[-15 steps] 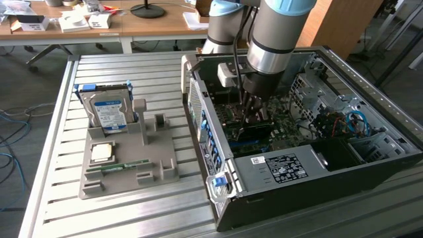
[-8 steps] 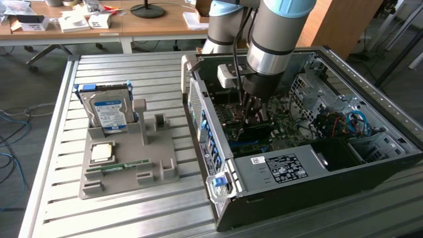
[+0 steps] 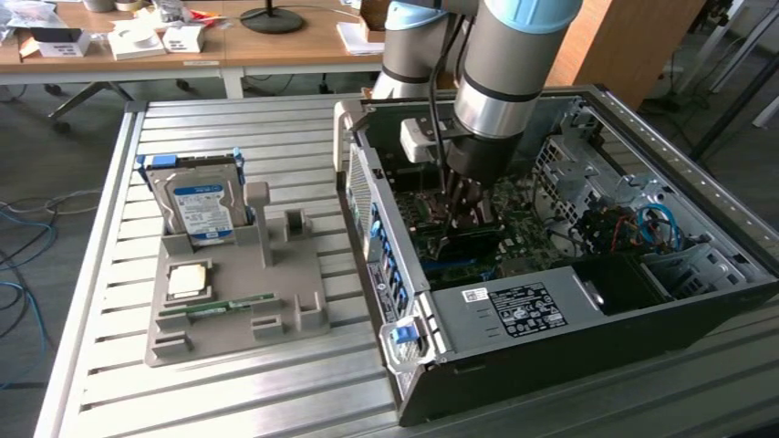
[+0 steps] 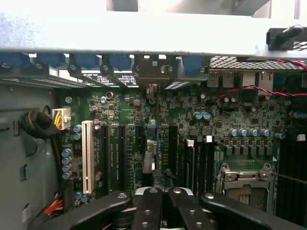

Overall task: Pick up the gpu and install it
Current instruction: 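Press down on the gpu until it lock into place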

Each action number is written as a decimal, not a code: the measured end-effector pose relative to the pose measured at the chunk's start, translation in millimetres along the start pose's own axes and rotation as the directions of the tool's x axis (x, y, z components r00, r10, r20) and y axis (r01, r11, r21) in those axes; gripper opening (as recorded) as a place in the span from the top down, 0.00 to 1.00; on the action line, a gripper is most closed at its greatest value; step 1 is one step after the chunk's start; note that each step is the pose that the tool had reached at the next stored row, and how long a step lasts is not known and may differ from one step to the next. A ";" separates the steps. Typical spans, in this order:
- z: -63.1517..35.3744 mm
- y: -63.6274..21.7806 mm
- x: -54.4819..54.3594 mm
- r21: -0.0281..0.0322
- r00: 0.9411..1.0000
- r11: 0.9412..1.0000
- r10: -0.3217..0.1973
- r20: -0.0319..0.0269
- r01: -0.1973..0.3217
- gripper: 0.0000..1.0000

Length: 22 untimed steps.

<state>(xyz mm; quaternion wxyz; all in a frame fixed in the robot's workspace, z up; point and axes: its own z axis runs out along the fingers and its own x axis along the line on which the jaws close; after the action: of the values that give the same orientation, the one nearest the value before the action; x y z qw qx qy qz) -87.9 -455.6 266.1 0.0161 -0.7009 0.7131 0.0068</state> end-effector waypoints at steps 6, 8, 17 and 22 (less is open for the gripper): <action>0.2 0.0 0.0 0.000 1.000 1.000 0.000 0.000 0.000 0.89; 0.2 0.0 0.0 0.000 1.000 1.000 0.000 0.000 0.000 0.89; 0.3 0.6 -0.2 0.000 1.000 1.000 0.000 0.000 0.000 0.89; 0.3 1.2 -0.2 0.000 1.000 1.000 0.000 0.000 0.000 0.89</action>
<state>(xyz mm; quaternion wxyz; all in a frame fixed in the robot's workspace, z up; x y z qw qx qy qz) -89.0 -455.4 265.8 0.0162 -0.7008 0.7131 0.0068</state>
